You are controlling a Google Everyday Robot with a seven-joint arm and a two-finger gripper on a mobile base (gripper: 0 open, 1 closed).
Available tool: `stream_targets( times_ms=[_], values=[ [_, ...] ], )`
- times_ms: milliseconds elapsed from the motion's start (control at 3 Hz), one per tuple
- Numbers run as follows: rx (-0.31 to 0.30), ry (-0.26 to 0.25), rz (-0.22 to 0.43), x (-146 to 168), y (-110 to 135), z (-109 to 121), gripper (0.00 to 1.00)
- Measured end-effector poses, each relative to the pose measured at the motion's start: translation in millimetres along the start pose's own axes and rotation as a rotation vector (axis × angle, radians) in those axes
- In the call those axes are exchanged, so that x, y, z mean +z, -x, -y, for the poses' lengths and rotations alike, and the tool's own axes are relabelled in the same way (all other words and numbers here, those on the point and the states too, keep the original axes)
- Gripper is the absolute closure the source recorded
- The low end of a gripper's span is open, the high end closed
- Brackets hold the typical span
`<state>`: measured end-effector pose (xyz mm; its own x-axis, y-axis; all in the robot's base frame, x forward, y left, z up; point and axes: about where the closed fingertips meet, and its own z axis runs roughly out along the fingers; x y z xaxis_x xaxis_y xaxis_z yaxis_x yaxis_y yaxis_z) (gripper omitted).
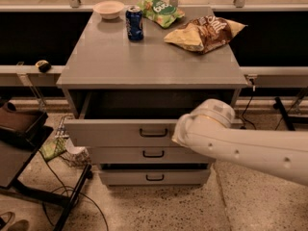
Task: Close top drawer
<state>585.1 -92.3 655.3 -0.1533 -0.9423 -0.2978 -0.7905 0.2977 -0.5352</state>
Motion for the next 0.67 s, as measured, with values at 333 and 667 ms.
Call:
stream_targets(
  times_ms=[333, 667],
  values=[
    [0.0, 0.0, 0.001, 1, 1, 0, 1.0],
    [-0.003, -0.005, 0.016, 18, 8, 18, 1.0]
  ],
)
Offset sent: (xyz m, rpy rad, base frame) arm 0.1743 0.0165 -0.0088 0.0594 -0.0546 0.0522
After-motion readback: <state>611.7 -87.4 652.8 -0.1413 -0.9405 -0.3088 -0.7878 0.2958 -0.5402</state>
